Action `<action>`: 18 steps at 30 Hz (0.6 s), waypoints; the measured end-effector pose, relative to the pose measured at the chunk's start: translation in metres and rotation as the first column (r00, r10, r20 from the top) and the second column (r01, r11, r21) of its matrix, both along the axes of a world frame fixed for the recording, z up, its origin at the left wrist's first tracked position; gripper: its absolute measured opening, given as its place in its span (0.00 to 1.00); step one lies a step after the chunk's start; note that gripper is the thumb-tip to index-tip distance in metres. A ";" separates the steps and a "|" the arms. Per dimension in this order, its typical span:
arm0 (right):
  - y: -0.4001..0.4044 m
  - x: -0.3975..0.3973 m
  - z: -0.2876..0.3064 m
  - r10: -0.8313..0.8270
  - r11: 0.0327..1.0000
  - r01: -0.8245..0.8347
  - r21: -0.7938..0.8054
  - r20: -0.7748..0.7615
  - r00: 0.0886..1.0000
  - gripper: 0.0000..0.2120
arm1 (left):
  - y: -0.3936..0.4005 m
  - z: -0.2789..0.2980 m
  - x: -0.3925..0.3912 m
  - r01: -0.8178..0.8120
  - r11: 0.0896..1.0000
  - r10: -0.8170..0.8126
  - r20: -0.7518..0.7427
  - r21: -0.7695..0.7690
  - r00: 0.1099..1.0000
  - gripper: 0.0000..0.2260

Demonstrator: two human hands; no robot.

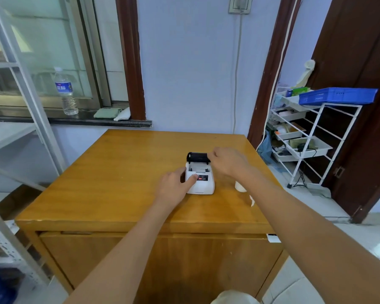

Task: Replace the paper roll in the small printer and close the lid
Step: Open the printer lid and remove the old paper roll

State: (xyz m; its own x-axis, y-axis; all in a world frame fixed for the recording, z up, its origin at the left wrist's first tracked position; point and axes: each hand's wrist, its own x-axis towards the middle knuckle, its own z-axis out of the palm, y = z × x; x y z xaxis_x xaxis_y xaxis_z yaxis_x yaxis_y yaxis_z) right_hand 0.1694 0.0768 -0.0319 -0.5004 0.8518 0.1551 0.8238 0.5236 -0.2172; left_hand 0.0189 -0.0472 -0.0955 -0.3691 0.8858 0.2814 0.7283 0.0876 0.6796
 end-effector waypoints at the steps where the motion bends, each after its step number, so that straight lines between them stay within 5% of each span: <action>1: 0.004 -0.003 0.002 -0.005 1.000 0.005 -0.014 -0.009 1.000 0.22 | 0.001 -0.001 0.000 -0.009 1.000 0.009 -0.035 -0.002 0.999 0.30; 12: 0.025 -0.026 -0.009 -0.177 0.980 0.178 0.088 -0.017 0.984 0.33 | 0.015 -0.009 -0.003 -0.050 0.998 0.052 -0.131 0.024 0.990 0.23; 18: 0.024 -0.005 -0.014 -0.033 0.978 0.052 0.202 -0.095 0.995 0.25 | 0.014 -0.011 -0.005 -0.051 0.997 0.057 -0.114 0.051 0.992 0.25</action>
State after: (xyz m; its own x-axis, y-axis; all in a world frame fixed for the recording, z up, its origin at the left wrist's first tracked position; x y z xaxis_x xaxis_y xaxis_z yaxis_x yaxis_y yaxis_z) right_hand 0.1647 0.1007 -0.0463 -0.4405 0.8176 0.3708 0.8279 0.5297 -0.1843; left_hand 0.0141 -0.0329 -0.1069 -0.3786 0.8499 0.3666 0.7971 0.0981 0.5958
